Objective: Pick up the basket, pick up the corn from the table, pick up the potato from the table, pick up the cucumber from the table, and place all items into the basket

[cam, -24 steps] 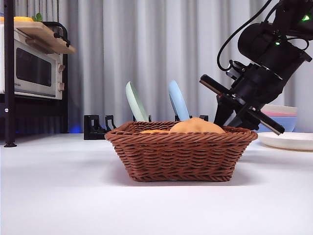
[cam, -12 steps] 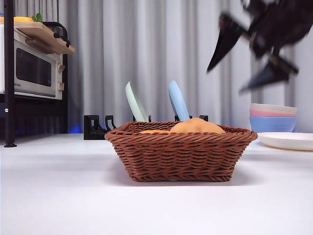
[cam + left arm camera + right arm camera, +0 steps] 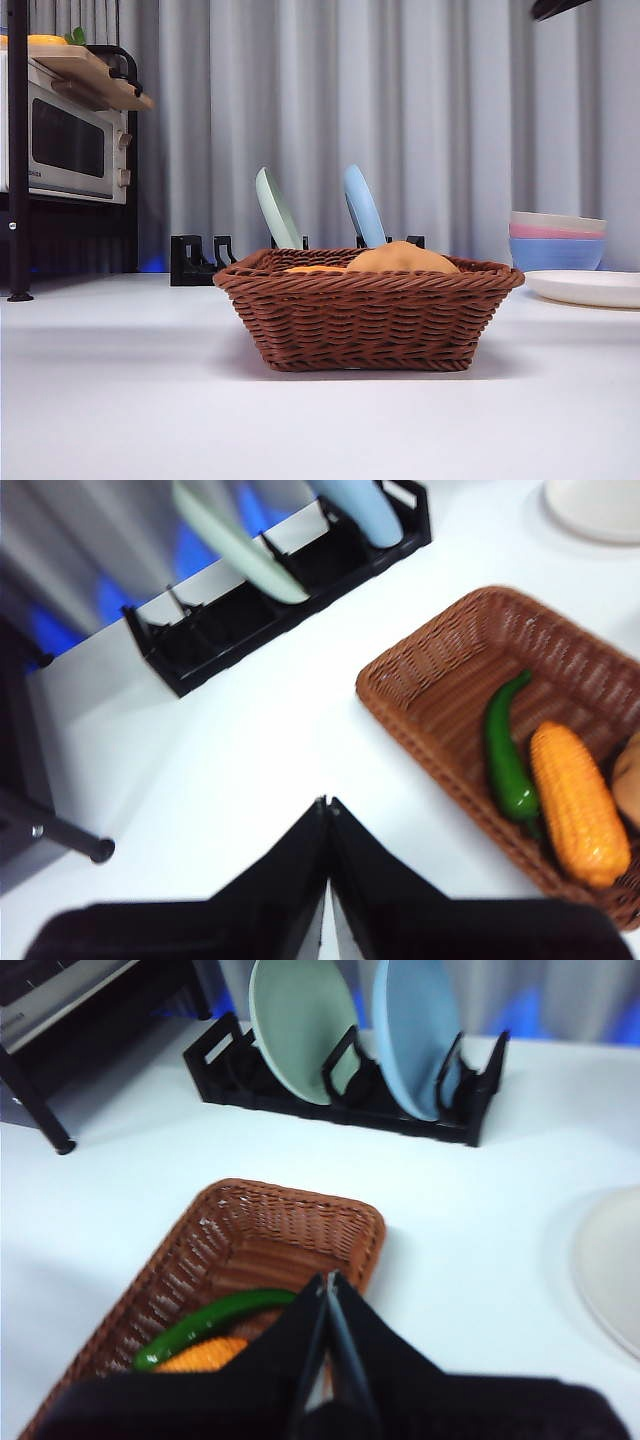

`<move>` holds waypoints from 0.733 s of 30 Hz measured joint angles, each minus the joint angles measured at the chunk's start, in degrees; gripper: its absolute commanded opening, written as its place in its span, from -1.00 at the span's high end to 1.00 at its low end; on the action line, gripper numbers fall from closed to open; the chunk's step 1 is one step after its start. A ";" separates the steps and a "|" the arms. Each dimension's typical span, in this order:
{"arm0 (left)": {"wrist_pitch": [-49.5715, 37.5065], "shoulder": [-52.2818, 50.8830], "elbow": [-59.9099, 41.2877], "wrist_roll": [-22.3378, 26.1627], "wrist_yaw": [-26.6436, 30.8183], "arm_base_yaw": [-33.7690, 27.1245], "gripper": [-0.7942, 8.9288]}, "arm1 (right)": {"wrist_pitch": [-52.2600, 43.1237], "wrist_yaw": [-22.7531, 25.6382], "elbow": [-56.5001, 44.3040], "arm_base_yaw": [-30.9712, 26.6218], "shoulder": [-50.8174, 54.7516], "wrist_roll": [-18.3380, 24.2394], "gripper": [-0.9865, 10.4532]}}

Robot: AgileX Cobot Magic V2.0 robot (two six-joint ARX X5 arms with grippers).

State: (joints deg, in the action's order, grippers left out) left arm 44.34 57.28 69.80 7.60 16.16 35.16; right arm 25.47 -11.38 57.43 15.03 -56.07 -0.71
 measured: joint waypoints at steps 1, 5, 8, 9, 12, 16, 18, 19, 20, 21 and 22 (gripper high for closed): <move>-1.33 -2.23 -3.06 0.00 -0.04 -0.15 0.85 | 0.26 0.98 -1.86 0.00 2.14 0.39 0.85; -6.43 -12.11 -15.67 0.00 -0.90 -0.17 0.85 | 0.94 3.43 -8.55 0.02 9.64 1.20 0.85; -7.13 -18.38 -22.18 -0.15 -2.51 -0.17 0.84 | 2.38 4.11 -9.62 0.00 13.16 1.22 0.82; -5.75 -19.43 -22.71 -0.55 -2.78 -0.17 0.84 | 2.08 4.11 -9.62 0.00 13.84 1.16 0.82; -1.92 -21.00 -22.58 -1.88 -2.86 -0.17 0.84 | 1.95 4.11 -9.60 0.00 15.08 0.92 0.82; 1.38 -20.92 -22.51 -2.58 -2.84 -0.20 0.84 | 1.97 4.11 -9.60 0.00 15.21 0.70 0.82; 1.44 -20.35 -22.51 -2.71 -2.84 -0.20 0.84 | 1.97 4.11 -9.60 0.00 15.15 0.66 0.82; 1.44 -20.13 -22.51 -2.73 -2.84 -0.20 0.84 | 1.97 4.11 -9.60 0.00 15.10 0.63 0.82; 1.44 -19.76 -22.51 -2.73 -2.84 -0.17 0.84 | 1.97 4.11 -9.60 0.00 15.04 0.59 0.82; 1.44 -19.54 -22.51 -2.73 -2.84 -0.20 0.84 | 1.97 4.11 -9.60 0.00 15.02 0.55 0.82; 1.44 -19.37 -22.51 -2.73 -2.84 -0.17 0.84 | 1.97 4.11 -9.60 0.00 14.99 0.55 0.82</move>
State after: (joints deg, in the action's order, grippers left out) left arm 45.78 37.91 47.29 4.86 13.32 34.98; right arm 27.44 -7.27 47.83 15.03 -41.08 -0.16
